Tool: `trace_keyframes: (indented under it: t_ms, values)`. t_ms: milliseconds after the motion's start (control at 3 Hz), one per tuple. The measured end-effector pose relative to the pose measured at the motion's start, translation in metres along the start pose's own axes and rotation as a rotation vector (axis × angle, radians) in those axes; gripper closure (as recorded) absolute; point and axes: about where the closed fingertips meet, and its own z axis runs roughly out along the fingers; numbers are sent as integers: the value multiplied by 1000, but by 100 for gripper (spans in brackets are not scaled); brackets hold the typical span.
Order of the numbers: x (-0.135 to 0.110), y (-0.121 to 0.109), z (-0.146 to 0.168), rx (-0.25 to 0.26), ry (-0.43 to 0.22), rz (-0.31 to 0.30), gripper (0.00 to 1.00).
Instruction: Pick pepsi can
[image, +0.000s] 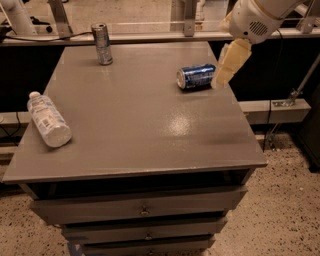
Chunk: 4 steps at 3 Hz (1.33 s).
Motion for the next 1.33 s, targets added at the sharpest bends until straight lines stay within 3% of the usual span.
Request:
trace_keyframes:
  t_ms: [333,667,1333]
  values:
    - [-15,-35,49,-32,-34,44,0]
    - [-14,-58,92,-59,-51,112,0]
    - [10,-86,147,-74,-20,186,0]
